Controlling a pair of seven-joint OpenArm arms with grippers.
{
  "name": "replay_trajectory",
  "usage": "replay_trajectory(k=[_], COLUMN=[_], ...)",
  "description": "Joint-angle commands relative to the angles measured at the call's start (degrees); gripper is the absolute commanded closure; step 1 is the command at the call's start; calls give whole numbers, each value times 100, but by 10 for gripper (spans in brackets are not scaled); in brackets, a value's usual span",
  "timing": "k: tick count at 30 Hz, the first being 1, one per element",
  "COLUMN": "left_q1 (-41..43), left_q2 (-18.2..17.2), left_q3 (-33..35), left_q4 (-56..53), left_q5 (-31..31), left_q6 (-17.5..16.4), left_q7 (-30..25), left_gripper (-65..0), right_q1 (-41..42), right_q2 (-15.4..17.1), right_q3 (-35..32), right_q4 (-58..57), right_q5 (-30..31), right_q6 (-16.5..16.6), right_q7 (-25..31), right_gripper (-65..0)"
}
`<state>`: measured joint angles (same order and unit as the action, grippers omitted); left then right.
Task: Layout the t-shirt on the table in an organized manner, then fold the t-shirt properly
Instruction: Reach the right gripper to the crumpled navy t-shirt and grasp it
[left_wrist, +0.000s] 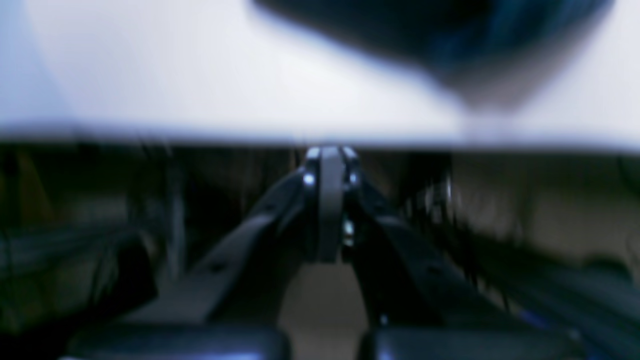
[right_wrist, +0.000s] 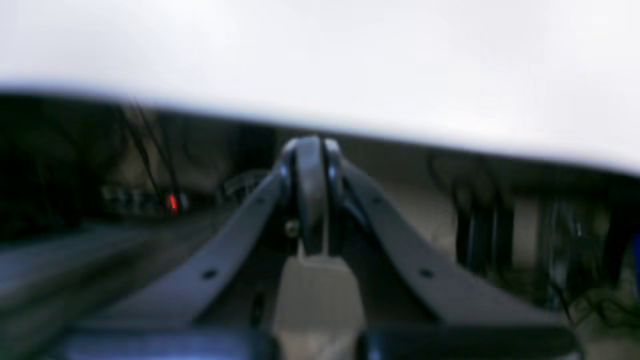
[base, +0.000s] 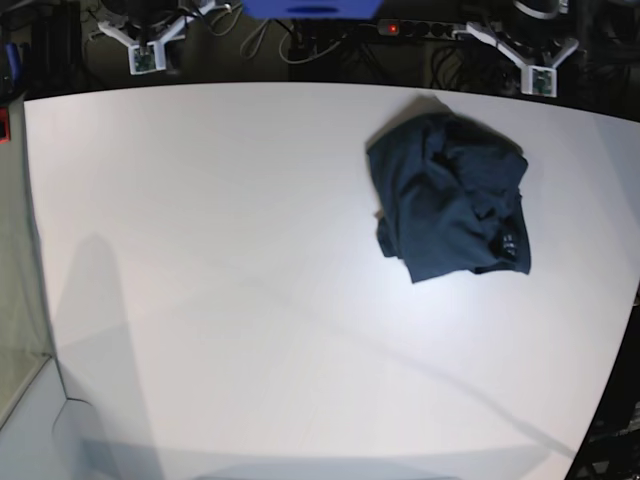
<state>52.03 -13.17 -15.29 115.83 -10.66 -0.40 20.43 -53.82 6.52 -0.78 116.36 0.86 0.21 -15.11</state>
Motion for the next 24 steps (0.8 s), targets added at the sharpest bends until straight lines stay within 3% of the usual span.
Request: replay_trajectory(k=[1, 6, 9, 12, 15, 17, 20, 24], left_q1=[76, -12, -21, -91, -170, -205, -284, -425], left_q2=[-24, -59, -77, -85, -77, -77, -41, -33], left_q3=[-137, -999, -1508, -1816, -2045, -2194, -2361, -2379], left_q4=[43, 34, 34, 34, 17, 17, 17, 8], left_q5=[-196, -1682, -2253, -2306, -2271, -2306, -2315, -2315], left_q6=[27, 18, 10, 10, 10, 10, 10, 10], left_q7=[10, 72, 72, 72, 125, 397, 854, 1118], left_gripper=[0, 0, 0, 0, 0, 0, 0, 0], right_q1=[24, 534, 938, 1413, 1949, 2450, 3180, 3883], right_q2=[-15, -85, -59, -68, -59, -94, -384, -789], right_q3=[-6, -278, -938, -1711, -2775, -3505, -4393, -4788], right_q4=[88, 79, 88, 96, 79, 79, 0, -378], right_q5=[-3, -3, -3, -3, -12, -12, -12, -12], right_q6=[10, 10, 10, 10, 1, -8, -16, -16], right_q7=[74, 39, 39, 30, -14, -330, -1042, -1368], right_gripper=[0, 0, 0, -10, -79, -139, -231, -300])
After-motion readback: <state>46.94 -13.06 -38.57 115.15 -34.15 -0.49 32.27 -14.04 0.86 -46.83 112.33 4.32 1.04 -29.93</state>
